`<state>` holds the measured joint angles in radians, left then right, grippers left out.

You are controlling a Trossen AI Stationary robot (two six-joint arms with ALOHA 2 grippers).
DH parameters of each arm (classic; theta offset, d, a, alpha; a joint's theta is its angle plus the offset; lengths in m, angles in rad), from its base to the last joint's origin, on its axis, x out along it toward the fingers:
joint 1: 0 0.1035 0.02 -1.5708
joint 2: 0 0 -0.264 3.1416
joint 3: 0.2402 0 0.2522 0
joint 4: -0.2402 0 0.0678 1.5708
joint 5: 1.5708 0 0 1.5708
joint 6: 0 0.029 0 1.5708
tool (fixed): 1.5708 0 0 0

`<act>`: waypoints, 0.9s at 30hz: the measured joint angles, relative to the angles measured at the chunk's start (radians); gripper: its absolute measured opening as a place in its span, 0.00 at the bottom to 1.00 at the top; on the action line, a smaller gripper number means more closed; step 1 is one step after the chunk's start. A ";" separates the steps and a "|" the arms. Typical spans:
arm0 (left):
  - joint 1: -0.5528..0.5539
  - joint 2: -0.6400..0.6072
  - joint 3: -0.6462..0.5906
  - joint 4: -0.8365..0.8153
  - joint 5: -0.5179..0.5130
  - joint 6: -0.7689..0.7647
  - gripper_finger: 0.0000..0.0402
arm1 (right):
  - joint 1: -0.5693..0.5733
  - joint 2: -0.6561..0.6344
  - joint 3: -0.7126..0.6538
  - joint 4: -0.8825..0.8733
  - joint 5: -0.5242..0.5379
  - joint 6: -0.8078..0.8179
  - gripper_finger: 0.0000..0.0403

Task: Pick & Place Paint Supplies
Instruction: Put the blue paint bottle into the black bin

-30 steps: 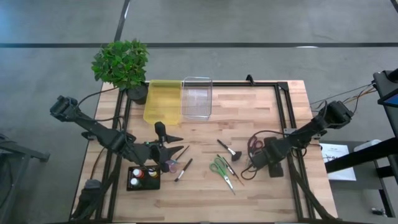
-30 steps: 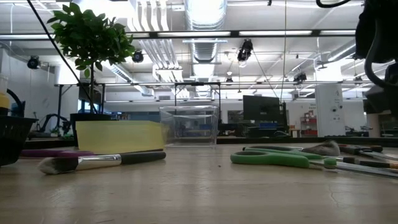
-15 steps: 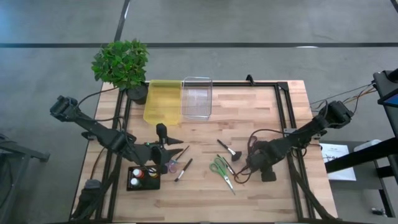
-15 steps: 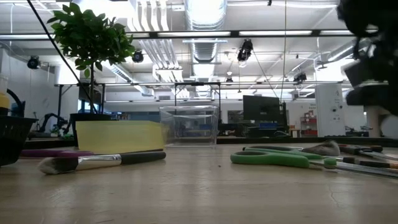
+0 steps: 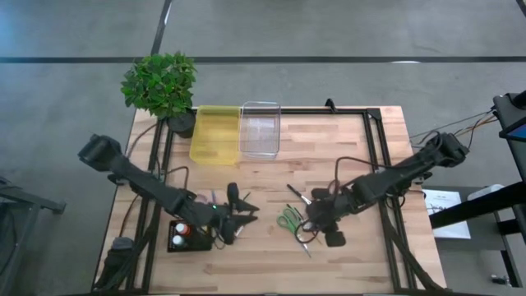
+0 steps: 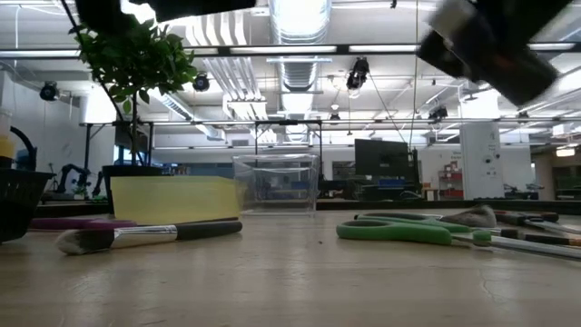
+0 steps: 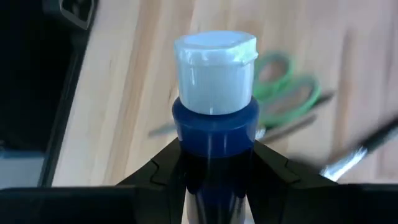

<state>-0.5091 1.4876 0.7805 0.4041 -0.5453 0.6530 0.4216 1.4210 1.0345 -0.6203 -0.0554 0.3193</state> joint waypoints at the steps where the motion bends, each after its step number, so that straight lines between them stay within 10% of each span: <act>1: 0.000 0.028 0.014 0.018 0.000 0.003 0.38 | -0.005 0.011 0.024 -0.001 0.010 -0.025 0.30; 10: 0.000 0.224 0.224 0.037 -0.001 0.006 0.40 | -0.034 0.141 0.201 -0.036 0.029 -0.221 0.30; 27: 0.028 0.263 0.295 0.011 0.179 -0.024 0.76 | -0.037 0.182 0.282 -0.043 0.003 -0.283 0.30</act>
<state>-0.4812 1.7504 1.0756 0.4147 -0.3660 0.6292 0.3851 1.6035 1.3167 -0.6631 -0.0519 0.0359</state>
